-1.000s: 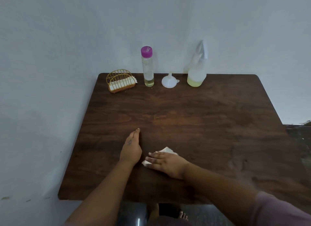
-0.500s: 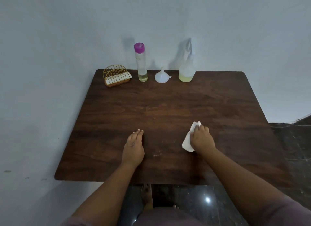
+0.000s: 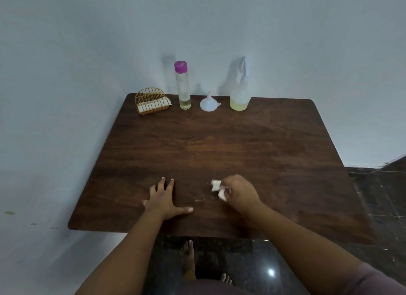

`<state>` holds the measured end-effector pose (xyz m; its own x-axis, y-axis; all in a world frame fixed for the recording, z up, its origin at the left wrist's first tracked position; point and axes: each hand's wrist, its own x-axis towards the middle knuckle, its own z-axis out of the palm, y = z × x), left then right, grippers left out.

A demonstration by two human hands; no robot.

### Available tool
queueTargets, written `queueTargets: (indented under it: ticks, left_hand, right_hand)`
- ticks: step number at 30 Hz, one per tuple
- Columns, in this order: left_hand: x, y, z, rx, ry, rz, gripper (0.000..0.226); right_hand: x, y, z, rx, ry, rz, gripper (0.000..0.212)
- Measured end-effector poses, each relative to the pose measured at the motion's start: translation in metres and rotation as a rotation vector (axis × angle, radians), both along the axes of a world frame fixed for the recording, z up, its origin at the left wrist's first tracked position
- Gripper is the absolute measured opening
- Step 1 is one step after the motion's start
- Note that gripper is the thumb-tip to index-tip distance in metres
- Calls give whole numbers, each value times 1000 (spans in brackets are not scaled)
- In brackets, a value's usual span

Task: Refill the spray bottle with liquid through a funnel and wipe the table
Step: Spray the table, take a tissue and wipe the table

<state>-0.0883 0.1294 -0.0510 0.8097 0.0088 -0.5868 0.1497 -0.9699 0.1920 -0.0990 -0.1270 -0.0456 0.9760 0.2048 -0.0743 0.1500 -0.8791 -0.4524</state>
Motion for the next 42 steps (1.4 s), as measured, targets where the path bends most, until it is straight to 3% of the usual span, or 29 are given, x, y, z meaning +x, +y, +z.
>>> queueTargets:
  ticks: [3, 5, 8, 10, 18, 22, 26, 31, 35, 37, 39, 42]
  left_hand:
    - [-3, 7, 1, 55, 71, -109, 145]
    - [-5, 8, 0, 70, 57, -122, 145]
    - [-6, 8, -1, 63, 38, -110, 144]
    - [-7, 10, -4, 68, 16, -111, 144]
    - [-6, 13, -7, 41, -18, -123, 141]
    - [-6, 15, -5, 47, -27, -129, 143]
    - [-8, 20, -1, 44, -28, -171, 145]
    - [-15, 35, 0, 39, -49, -242, 144]
    - [-12, 46, 3, 34, -55, -310, 141]
    - [-11, 47, 3, 38, -57, -332, 140]
    - [-10, 47, 3, 39, -59, -342, 140]
    - [-10, 49, 2, 32, -66, -350, 139]
  right_hand:
    - [30, -26, 11, 168, -38, -485, 24]
    - [48, -40, 9, 65, 108, -568, 30]
    - [59, -43, -5, -205, 203, -432, 44]
    - [59, -26, -12, -288, 167, -321, 49]
    - [-13, 96, -42, -278, -147, 527, 42]
    - [-20, 75, -37, -228, -163, 662, 23]
    - [7, 12, -26, -232, -67, 391, 12]
    - [2, -23, -21, -333, 115, -231, 48]
    - [-34, 27, -22, -400, 206, -488, 47]
    - [-49, 64, -32, -477, 151, -372, 50]
    - [-56, 100, -43, -429, 81, -191, 53]
    - [-58, 140, -51, -372, 96, 241, 57]
